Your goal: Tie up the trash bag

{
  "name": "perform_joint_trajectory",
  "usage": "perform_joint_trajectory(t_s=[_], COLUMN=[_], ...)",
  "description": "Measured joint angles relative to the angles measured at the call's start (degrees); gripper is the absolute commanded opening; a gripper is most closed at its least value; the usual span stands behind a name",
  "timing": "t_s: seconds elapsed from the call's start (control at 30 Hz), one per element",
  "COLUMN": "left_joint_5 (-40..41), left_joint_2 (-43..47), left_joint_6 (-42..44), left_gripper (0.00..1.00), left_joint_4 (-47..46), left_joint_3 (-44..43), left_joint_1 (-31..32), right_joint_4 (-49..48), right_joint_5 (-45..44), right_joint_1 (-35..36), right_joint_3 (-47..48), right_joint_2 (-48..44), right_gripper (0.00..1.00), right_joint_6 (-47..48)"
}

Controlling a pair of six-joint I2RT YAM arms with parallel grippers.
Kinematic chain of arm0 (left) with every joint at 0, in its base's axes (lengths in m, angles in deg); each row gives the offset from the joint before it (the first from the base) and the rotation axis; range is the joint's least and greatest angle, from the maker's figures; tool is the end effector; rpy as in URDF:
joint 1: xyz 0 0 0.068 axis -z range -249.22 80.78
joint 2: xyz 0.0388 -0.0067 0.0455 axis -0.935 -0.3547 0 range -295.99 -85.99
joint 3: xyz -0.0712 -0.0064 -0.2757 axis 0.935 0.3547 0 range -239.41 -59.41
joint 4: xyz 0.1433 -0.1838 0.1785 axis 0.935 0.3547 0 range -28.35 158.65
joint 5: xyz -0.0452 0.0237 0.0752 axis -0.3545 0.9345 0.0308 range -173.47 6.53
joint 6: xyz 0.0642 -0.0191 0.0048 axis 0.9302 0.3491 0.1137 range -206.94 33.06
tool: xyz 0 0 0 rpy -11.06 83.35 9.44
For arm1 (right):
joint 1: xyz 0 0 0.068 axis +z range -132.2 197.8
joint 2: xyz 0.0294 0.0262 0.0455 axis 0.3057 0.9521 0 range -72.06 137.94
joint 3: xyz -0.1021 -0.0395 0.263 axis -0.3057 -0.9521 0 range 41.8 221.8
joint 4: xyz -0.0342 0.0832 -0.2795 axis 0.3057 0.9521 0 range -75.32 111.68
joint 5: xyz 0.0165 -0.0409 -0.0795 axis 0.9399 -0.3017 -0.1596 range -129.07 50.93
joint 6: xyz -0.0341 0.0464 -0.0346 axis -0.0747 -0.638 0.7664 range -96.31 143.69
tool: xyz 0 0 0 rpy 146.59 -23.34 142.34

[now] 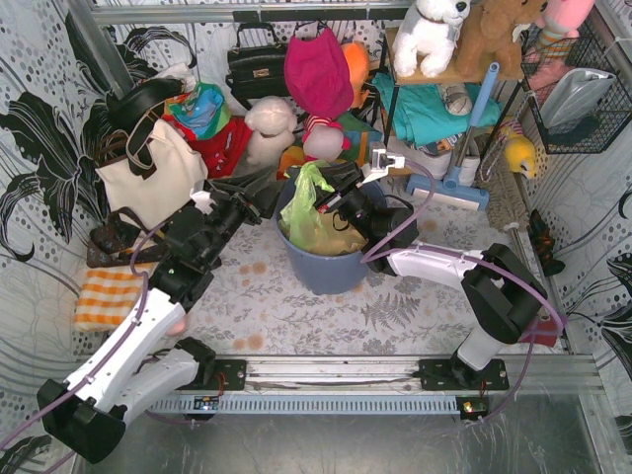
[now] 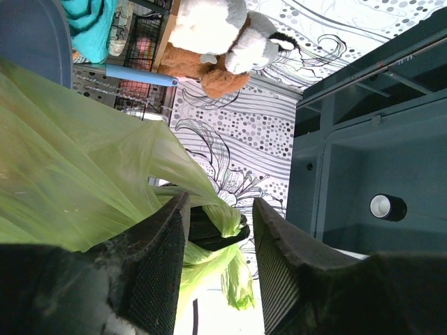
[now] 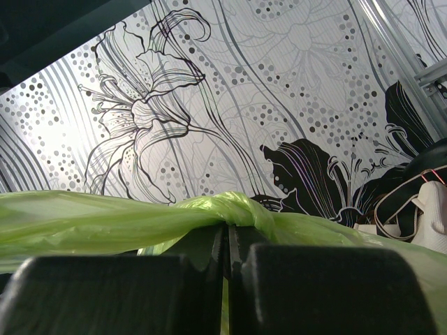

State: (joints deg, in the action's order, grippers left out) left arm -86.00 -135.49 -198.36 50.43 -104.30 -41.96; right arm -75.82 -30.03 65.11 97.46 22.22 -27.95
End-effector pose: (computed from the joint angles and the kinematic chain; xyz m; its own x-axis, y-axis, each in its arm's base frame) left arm 0.2213 -0.1166 0.3757 -0.4998 -0.7887 0.3580 -0.0861 -0.3660 -0.9266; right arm 0.2477 0.2809 0.3617 -0.2897 0.8280 -0.4801 -0.9095 -0.0820 0.4074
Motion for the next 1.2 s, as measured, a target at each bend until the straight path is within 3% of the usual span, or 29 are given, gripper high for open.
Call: perform_joint_trajectory(t_s=[0.37, 0.57, 0.9, 1.2], left_joint_5=[-1.40, -1.95, -2.84, -2.78], left_joint_2=[-2.80, -2.93, -3.69, -2.62], left_joint_6=[-1.27, -1.90, -2.19, -2.60], left_gripper=[0.43, 0.31, 0.26, 0.15], left_joint_4=[-4.57, -7.32, -9.05, -10.14], left_joint_3=[-0.11, -0.11, -0.09, 1.44], left_joint_1=[1.09, 1.31, 1.42, 1.60], right_joint_4=[0.00, 0.00, -0.20, -0.24], right_joint_5=[0.00, 0.00, -0.02, 0.02], right_joint_1=[0.00, 0.00, -0.07, -0.04], right_joint_3=[0.00, 0.00, 0.00, 0.00], right_joint_2=[0.02, 0.00, 0.02, 0.00], right_gripper=[0.00, 0.00, 0.00, 0.00], right_joint_6=[0.00, 0.00, 0.00, 0.00])
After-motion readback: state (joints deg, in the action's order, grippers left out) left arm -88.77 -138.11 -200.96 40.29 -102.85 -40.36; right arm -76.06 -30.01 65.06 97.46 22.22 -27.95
